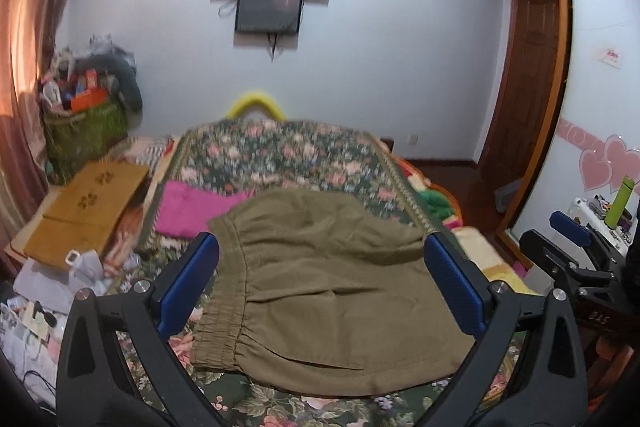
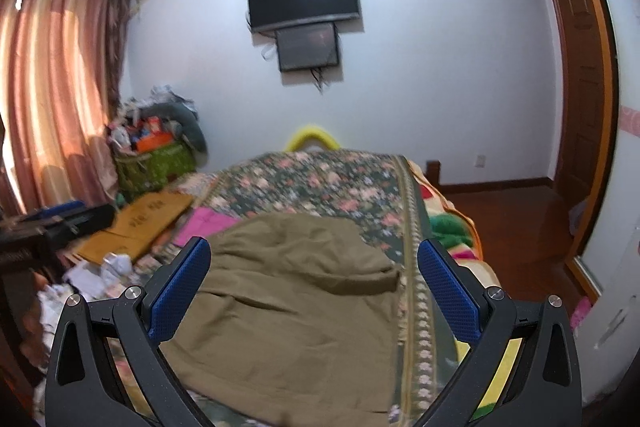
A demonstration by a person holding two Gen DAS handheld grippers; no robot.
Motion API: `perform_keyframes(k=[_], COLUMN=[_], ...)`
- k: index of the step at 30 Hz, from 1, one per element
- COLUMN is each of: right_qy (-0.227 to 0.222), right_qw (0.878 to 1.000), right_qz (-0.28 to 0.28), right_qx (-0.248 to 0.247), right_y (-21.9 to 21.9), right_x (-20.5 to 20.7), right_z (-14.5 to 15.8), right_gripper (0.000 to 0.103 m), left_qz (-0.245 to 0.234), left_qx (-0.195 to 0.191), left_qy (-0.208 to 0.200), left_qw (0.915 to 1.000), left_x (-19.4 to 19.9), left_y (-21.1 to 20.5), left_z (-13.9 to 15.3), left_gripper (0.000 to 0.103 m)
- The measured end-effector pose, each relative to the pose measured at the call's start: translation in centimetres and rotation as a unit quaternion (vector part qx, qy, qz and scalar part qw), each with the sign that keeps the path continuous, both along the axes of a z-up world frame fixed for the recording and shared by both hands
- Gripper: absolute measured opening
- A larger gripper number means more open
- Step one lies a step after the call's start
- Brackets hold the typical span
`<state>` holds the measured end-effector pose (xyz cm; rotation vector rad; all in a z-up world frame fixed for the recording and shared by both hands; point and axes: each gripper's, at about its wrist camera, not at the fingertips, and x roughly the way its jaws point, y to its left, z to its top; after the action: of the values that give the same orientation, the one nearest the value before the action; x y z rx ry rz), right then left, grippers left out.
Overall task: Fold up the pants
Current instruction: 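Lower both grippers to the khaki pants and pinch a leg edge with the right gripper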
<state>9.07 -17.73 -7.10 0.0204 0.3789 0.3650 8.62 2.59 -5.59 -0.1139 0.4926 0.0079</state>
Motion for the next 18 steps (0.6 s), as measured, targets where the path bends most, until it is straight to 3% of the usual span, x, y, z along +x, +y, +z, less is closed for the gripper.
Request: perform_keyframes(k=[8,18], right_qy=[0.065,0.166], right_qw=[0.996,0.985], right_qz=[-0.031,-0.013], right_qx=[-0.048,-0.042], right_y=[-1.9,-3.5], right_x=[4.6,10.3], right_z=[-4.2,-7.0], right_gripper=[0.103,0.103], left_qz=[0.013,0.027], left_qx=[0.013,0.017], left_qy=[0.095,0.210], left_qw=[0.9953,0.9773], left_x=[6.6,14.4], left_y=[2.9,8.1], left_z=[-4.5,-10.5], left_gripper=[0.103,0.103])
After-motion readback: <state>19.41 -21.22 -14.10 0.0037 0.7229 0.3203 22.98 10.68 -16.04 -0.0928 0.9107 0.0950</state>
